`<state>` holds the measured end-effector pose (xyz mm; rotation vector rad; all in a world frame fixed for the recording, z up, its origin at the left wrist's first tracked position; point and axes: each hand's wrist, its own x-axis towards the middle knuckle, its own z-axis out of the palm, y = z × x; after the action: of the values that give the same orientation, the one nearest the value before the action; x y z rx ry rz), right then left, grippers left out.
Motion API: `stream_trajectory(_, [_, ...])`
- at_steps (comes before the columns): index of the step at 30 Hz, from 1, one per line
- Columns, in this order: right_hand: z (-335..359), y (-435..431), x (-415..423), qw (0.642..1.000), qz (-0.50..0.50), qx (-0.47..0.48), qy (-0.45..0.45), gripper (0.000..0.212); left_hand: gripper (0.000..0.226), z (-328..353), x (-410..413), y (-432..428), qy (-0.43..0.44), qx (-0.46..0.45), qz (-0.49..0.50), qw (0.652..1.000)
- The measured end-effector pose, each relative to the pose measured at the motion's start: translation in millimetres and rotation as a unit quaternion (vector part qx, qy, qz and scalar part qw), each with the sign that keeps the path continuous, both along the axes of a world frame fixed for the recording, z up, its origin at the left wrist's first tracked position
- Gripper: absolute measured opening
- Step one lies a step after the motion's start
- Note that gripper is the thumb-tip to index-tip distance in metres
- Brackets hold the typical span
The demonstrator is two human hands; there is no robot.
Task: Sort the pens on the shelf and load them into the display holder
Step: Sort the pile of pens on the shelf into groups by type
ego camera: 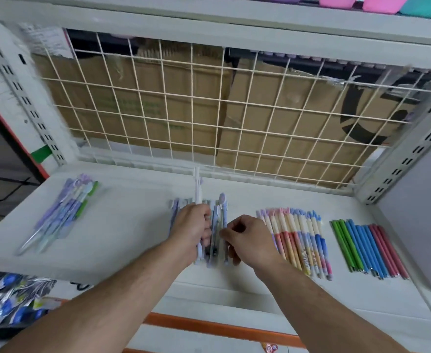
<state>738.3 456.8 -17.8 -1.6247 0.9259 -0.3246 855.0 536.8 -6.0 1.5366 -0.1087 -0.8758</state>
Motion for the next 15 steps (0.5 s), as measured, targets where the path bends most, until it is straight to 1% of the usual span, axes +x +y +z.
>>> stream_trajectory(3, [-7.4, 5.7, 17.0, 1.000, -0.005, -0.006, 0.021, 0.013, 0.017, 0.7, 13.0, 12.2, 0.018, 0.018, -0.021, 0.999])
stream_trajectory(5, [-10.0, 8.2, 24.5, 0.999, -0.010, -0.022, 0.031, 0.012, 0.016, 1.8, 19.2, 17.4, 0.046, 0.017, -0.034, 0.998])
stream_trajectory(7, [-10.7, 10.5, 28.6, 0.999, -0.018, -0.035, 0.038, 0.011, 0.023, 1.1, 24.2, 19.8, 0.073, 0.008, -0.046, 0.996])
stream_trajectory(10, [-8.9, 13.4, 28.9, 0.998, -0.036, -0.042, 0.028, 0.011, 0.030, -1.5, 27.4, 17.6, 0.077, -0.022, -0.050, 0.996])
stream_trajectory(13, [-2.0, 17.5, 24.6, 0.999, -0.037, -0.032, 0.004, 0.019, 0.034, -2.3, 27.0, 12.3, 0.072, -0.066, -0.029, 0.995])
stream_trajectory(15, [4.5, 22.1, 20.7, 0.999, -0.024, -0.013, -0.020, 0.026, 0.035, -1.8, 24.7, 8.0, 0.070, -0.077, -0.024, 0.994])
